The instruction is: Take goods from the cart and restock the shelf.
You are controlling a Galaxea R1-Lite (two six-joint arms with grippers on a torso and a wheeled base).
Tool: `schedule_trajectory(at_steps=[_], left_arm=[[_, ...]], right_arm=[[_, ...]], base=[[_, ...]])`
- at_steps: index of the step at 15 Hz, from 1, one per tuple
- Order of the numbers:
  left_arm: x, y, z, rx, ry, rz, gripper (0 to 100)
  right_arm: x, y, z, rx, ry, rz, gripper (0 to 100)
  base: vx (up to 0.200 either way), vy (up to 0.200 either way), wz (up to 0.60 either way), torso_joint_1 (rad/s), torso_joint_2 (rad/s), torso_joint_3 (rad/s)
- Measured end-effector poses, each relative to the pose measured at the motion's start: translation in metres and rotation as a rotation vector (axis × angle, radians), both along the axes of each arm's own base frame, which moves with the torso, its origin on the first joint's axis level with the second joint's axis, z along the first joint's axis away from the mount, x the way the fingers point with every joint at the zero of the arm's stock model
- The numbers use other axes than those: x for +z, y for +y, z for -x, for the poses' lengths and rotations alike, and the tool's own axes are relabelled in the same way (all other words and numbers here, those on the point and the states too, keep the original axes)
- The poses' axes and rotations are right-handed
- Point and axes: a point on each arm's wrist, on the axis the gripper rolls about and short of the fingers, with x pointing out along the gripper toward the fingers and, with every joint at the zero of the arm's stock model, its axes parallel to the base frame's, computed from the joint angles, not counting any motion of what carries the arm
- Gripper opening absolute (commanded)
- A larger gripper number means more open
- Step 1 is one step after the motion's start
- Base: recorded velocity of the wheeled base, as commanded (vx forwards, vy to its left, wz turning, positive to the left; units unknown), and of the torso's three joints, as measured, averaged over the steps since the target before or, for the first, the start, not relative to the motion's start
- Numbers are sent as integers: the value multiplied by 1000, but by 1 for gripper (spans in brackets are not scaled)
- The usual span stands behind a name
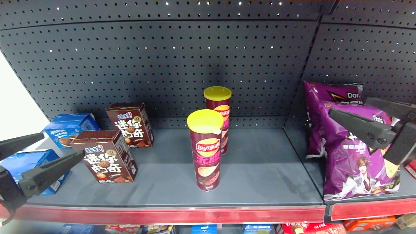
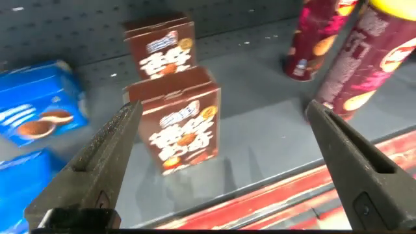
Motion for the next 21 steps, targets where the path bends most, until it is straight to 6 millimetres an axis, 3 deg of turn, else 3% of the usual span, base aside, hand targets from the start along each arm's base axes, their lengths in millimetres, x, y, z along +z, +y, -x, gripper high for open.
schedule_trajectory(at_steps=[5,9,13,21], left_arm=[[10,-30,-36,-190,47,-4,100],[1,-56,-69,-289,131,-21,100],[-11,-70,-97,-305,184,-33,100],[-19,-94,-125,-365,211,-76,100]], right_arm=[[-32,-40,29,-115,110,26,100],[-36,-65,49,-237,85,-2,100],[-34,-75,60,-297,44,-30,100],[-34,-77,64,-303,30,-39,100]], base=[[0,0,0,0,0,0],[0,0,0,0,0,0],[0,0,0,0,0,0],[0,0,0,0,0,0]])
